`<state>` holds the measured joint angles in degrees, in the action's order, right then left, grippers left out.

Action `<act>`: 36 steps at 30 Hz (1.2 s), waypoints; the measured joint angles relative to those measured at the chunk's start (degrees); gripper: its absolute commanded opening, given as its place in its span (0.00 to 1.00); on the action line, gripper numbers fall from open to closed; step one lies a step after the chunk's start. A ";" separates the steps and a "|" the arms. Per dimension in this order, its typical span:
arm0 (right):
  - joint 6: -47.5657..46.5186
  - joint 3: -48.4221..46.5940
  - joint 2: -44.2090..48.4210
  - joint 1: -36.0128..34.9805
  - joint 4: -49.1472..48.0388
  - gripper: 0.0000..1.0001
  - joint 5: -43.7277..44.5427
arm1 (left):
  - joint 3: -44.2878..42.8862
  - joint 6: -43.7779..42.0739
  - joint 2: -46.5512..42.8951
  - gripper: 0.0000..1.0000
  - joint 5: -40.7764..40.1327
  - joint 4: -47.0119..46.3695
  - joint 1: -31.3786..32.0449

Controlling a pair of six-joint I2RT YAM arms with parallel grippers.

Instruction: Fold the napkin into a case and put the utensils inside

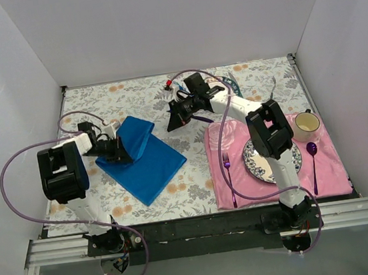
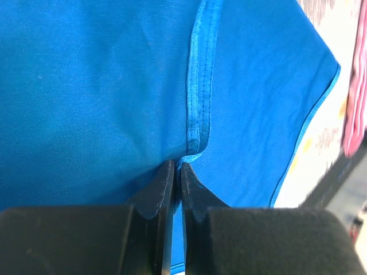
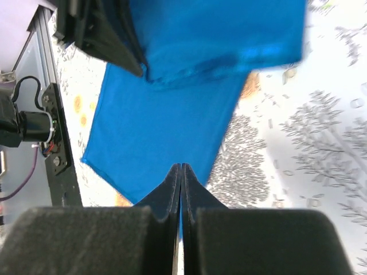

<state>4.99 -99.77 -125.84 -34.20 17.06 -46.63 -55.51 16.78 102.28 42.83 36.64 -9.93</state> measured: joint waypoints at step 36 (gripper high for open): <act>3.52 15.45 -1.29 -1.51 -6.78 0.01 0.46 | 6.95 -8.07 -20.57 0.00 2.38 0.66 8.70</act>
<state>8.51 -84.31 -127.13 -35.70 10.28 -46.17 -48.56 8.71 81.71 45.21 37.30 -1.23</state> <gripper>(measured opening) 0.022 0.040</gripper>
